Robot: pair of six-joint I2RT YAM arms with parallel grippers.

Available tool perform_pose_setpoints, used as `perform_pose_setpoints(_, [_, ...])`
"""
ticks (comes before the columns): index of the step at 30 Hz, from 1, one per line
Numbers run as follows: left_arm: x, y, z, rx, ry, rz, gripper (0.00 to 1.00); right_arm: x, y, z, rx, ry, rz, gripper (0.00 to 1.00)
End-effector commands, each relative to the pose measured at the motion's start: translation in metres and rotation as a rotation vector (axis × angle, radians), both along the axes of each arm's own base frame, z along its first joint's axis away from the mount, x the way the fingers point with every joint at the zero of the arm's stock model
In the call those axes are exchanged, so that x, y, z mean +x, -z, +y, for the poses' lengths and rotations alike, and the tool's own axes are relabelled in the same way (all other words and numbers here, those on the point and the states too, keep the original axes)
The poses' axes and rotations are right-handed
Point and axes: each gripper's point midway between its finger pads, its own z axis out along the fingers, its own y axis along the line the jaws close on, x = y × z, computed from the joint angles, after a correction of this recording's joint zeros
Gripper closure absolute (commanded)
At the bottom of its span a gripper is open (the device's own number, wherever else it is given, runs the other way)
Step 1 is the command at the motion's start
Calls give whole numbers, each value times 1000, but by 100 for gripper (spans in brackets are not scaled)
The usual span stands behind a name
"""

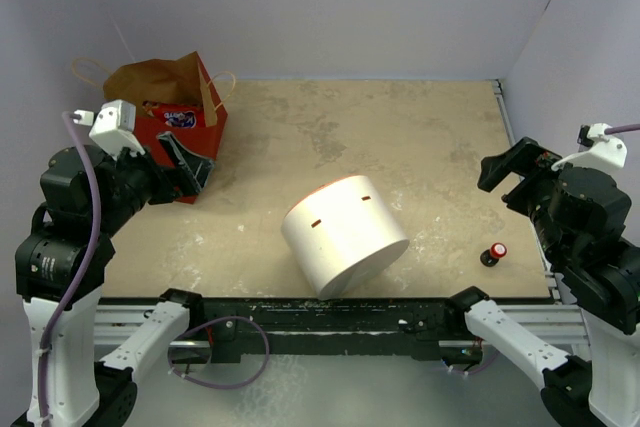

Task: Take the snacks out of the paper bag

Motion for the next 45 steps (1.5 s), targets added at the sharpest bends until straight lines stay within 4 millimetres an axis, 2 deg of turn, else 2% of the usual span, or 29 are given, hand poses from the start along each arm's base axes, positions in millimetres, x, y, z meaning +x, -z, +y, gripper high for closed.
perform_pose_setpoints(1, [-7, 15, -21, -113, 64, 81, 1, -5, 3, 5, 73, -13, -26, 0])
perform_pose_setpoints(7, [-35, 54, -47, -224, 193, 231, 1, -6, 22, 26, 156, -95, -5, 0])
perform_pose_setpoints(11, [-65, 88, -67, -312, 318, 355, 1, -5, 41, 39, 208, -124, 47, 0])
perform_pose_setpoints(14, [-87, 104, -77, -365, 400, 413, 1, -4, 47, 44, 205, -151, 68, 0])
perform_pose_setpoints(19, [-118, 126, -82, -421, 474, 479, 1, -1, 52, 37, 193, -98, 86, 0])
perform_pose_setpoints(28, [-159, 155, -87, -507, 547, 576, 1, 14, 40, 41, 160, -112, 50, 0])
perform_pose_setpoints(36, [-164, 159, -90, -508, 615, 595, 1, 17, 37, 51, 210, -149, 12, 0])
perform_pose_setpoints(39, [-157, 155, -94, -526, 644, 574, 1, 19, 36, 54, 204, -172, 6, 0])
perform_pose_setpoints(45, [-137, 144, -99, -528, 688, 533, 1, 23, 38, 48, 168, -141, 7, 0])
